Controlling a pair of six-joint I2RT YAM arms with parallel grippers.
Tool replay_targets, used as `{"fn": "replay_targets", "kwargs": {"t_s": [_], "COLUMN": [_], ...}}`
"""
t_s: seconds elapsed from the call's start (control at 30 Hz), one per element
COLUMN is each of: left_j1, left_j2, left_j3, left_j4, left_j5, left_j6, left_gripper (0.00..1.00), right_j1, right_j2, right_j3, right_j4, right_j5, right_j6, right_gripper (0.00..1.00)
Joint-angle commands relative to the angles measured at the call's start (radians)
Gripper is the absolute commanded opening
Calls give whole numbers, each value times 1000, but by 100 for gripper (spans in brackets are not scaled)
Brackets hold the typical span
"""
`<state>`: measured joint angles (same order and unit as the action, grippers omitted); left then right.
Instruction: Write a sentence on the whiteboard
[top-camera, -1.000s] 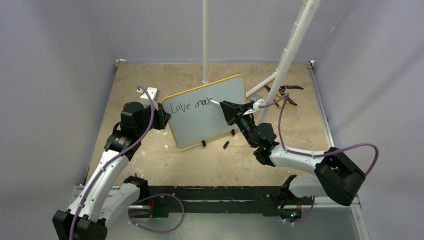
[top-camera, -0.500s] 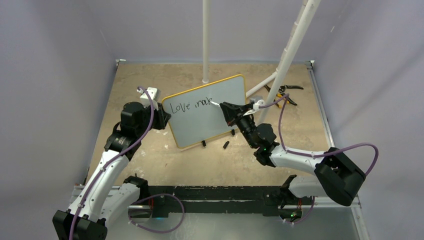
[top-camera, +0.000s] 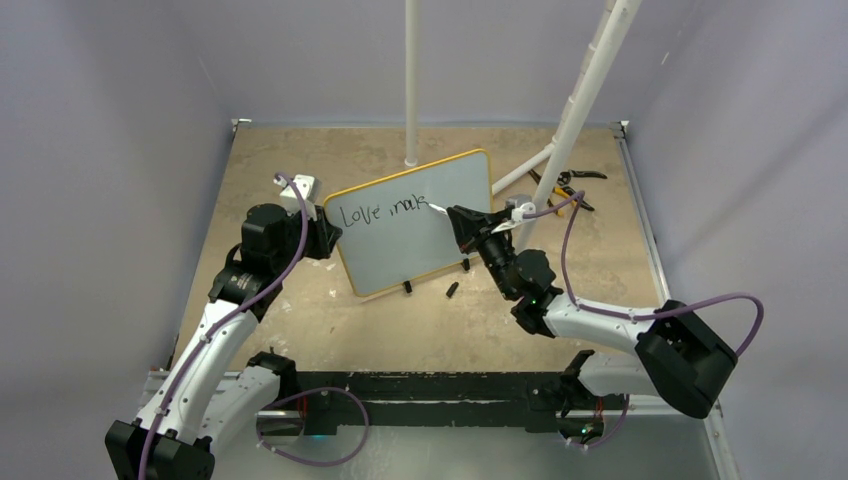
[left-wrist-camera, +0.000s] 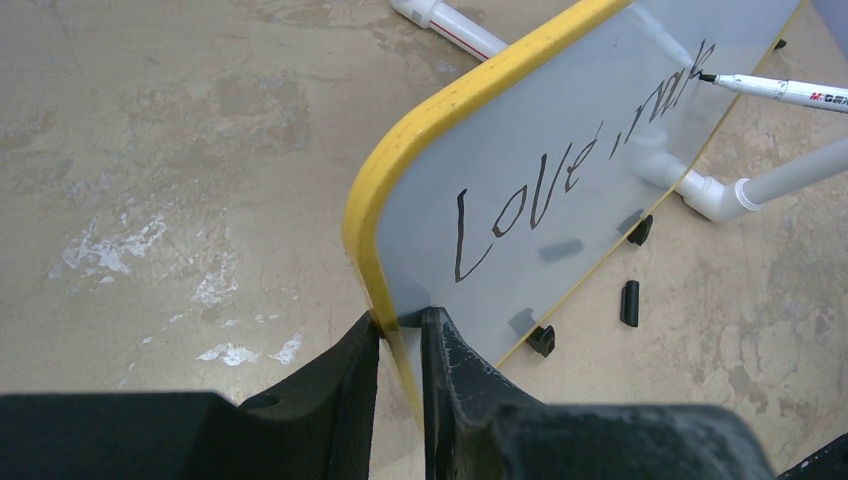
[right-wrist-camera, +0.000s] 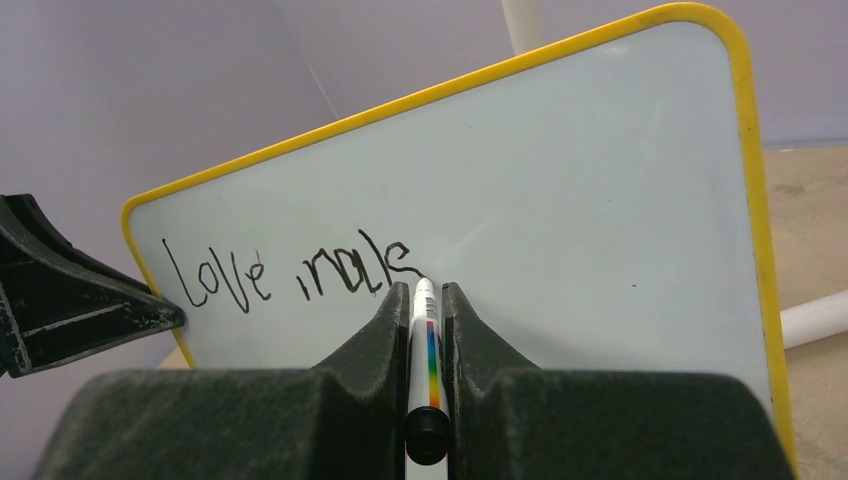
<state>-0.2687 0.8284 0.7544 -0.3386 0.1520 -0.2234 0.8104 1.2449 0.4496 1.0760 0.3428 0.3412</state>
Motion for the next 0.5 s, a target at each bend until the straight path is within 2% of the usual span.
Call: {"fn": "replay_targets", "kwargs": {"t_s": [0.0,0.33,0.4,0.47], "left_j1": [2,2,2,2], "left_j2": [-5,-3,-3,-5], "left_j3": [-6,-6,-6,-5], "left_j4": [38,35,35,31], "left_j5": [16,12,11,7], "left_j6": [14,18,19,20], "left_gripper": [11,12,14,20], "right_j1": [-5,-5,-5,-5], "right_j2": [-15,-39,-52,-70], "right_j3": [-3,3,6,8], "right_j4": [-2,8,10,-11], "right_j5": [22,-45,-69,-95], "right_j6": [5,-16,-35,-29], "right_gripper": [0,0,0,0]}}
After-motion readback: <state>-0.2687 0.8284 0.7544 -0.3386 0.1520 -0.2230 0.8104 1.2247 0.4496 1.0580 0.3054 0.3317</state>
